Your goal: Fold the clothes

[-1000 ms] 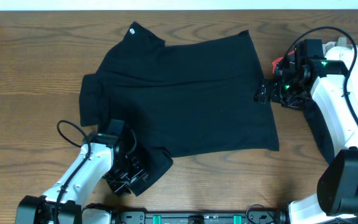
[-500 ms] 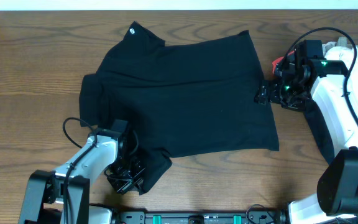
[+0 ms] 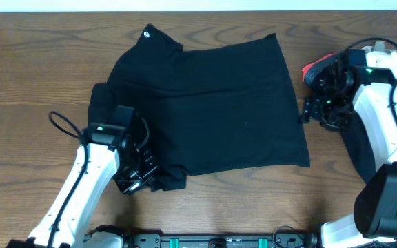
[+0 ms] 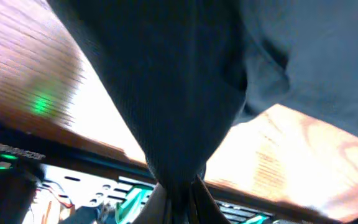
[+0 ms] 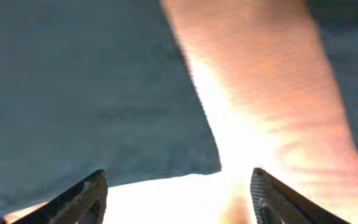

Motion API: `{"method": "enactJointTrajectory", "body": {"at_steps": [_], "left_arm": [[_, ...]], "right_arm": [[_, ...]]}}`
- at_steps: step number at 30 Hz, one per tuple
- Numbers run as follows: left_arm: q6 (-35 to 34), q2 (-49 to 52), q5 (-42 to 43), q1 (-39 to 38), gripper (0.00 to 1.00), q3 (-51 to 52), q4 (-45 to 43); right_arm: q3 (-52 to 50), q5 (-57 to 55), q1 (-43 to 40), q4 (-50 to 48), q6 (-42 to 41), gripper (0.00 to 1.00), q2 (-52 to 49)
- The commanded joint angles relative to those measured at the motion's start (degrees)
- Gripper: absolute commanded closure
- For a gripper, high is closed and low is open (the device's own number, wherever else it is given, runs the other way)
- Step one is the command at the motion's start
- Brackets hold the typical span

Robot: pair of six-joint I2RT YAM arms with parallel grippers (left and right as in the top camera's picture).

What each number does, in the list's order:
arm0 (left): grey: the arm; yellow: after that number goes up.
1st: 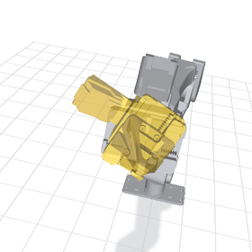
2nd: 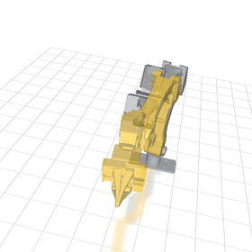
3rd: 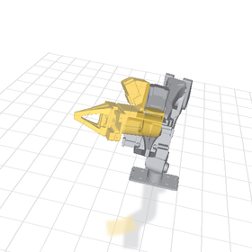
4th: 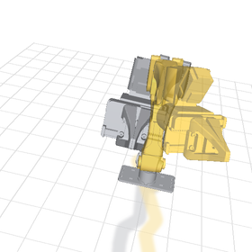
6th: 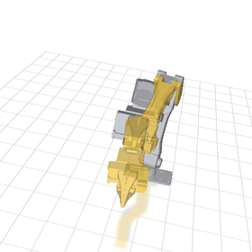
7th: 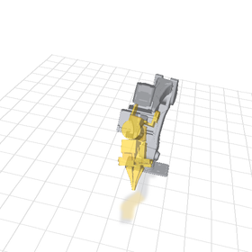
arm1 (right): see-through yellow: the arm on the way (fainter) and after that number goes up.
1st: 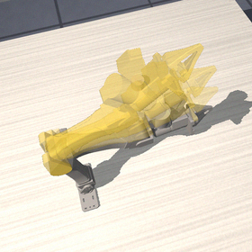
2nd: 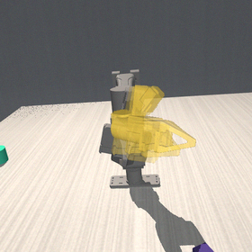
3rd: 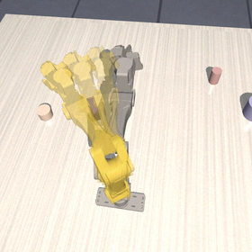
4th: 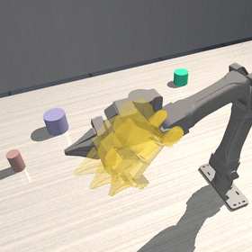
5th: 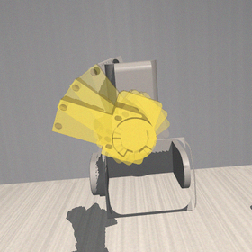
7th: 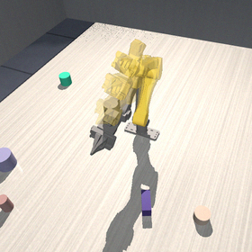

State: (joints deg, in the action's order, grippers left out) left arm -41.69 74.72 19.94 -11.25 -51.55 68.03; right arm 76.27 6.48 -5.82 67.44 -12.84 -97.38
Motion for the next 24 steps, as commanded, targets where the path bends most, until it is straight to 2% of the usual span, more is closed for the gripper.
{"method": "enactJointTrajectory", "body": {"at_steps": [1,8,11,13,16,20,22,24], "left_arm": [[0.9,-0.5,-4.9,0.9,0.94,-2.6,1.0],[1.5,-0.5,-5.7,3.7,0.94,-3.1,0.7],[2.0,-0.5,-5.7,3.6,0.94,-3.1,0.5],[2.4,-0.5,-5.7,3.6,0.94,-3.1,0.5],[2.7,-0.5,-5.7,3.6,0.94,-3.1,0.5],[2.7,-0.5,-5.7,3.6,0.94,-3.1,0.3],[3.4,-0.5,-5.7,3.6,0.94,-3.1,0.0],[3.5,-0.5,-5.7,3.6,0.94,-3.1,-0.1]], "right_arm": [[-1.5,-1.9,-2.2,1.2,-2.6,0.29,0.3],[-10.3,5.6,-3.3,-2.9,-3.0,0.40,0.3],[-14.8,12.7,-2.6,-7.9,-0.2,0.37,0.3],[-17.6,13.2,-2.2,-10.3,-0.5,0.37,0.3],[-21.6,13.6,-2.0,-12.7,-0.5,0.29,0.3],[-25.2,14.0,-2.0,-15.7,-0.9,0.29,0.3],[-26.4,14.1,-2.0,-17.0,-2.3,0.34,0.3],[-27.0,14.1,-2.0,-17.9,-3.0,0.44,0.3]]}}
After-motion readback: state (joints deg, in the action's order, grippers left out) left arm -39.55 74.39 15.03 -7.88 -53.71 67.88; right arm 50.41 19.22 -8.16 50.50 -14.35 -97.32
